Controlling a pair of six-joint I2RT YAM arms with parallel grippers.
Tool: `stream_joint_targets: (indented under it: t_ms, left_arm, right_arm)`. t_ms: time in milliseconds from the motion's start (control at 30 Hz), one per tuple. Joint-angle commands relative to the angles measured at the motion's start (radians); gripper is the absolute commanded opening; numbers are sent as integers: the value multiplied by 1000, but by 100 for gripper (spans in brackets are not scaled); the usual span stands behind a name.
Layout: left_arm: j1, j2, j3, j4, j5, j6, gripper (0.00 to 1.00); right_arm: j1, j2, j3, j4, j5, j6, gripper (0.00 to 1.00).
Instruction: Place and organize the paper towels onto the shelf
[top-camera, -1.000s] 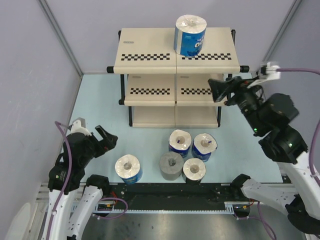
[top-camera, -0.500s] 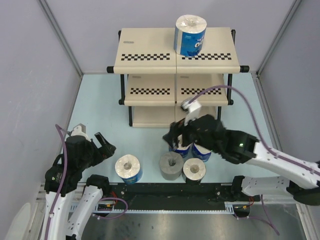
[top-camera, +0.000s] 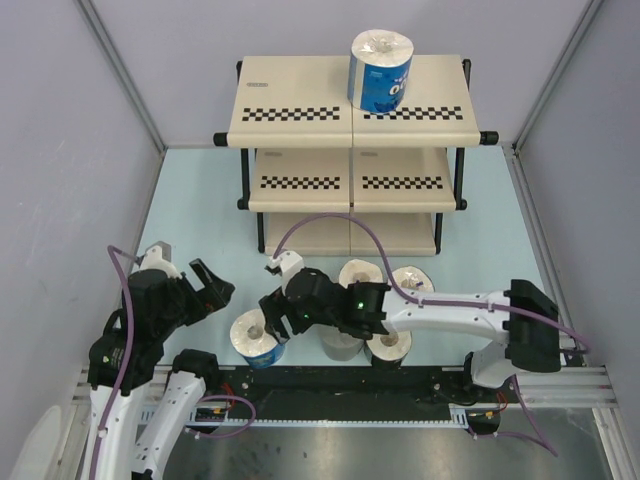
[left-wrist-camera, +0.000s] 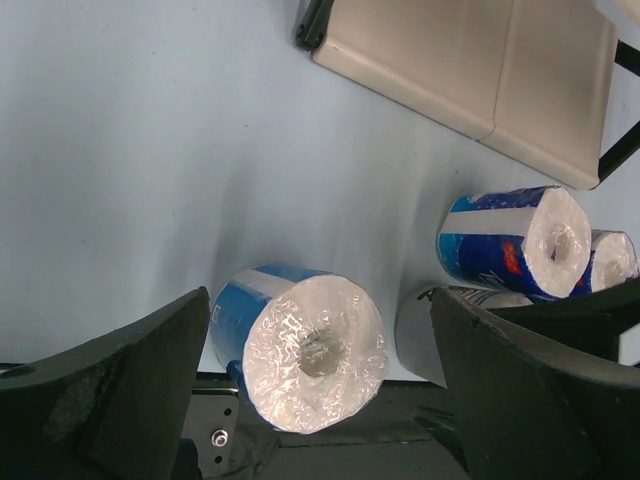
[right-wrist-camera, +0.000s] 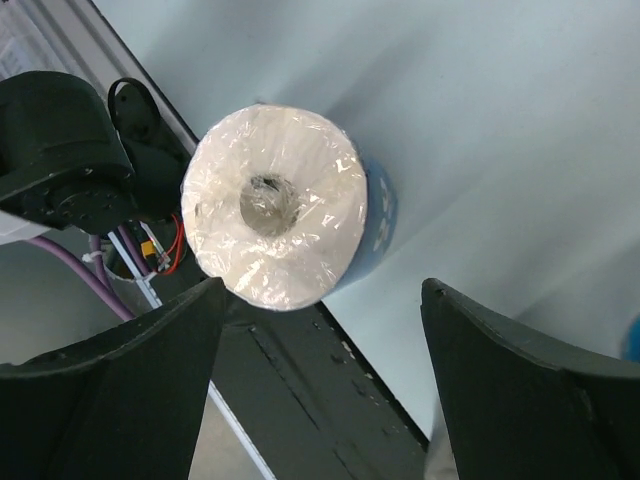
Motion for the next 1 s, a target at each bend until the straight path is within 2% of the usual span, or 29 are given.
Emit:
stream_joint_targets:
  t_ms: [0,233,633,733,767,833,867,967]
  left_arm:
    - [-2,-5,22,26,19,39,97]
    - [-1,-20,0,45,39,35,97]
    - [-2,-25,-16,62,53,47,97]
    - [-2,-31,-29,68,58,47,97]
    - [-2,-32,-30,69,61,49,97]
    - [-2,-32,-35,71,62,47,97]
    - [-1,-32,-36,71,65,50,97]
    - [-2,-34,-36,72,64,53,97]
  right_arm:
    - [-12,78,5,148,-46,79,84]
    - [-40,162,6,211,-59,127,84]
    - [-43,288,80,178,-87,107,80]
    - [-29,308,107,143,-50,90,74]
    - [-29,313,115,132,-40,87,67]
    - [-25,313,126,110,0,76,61]
    - [-23,304,127,104,14,73,55]
    - [-20,275,127,81,91,69,47]
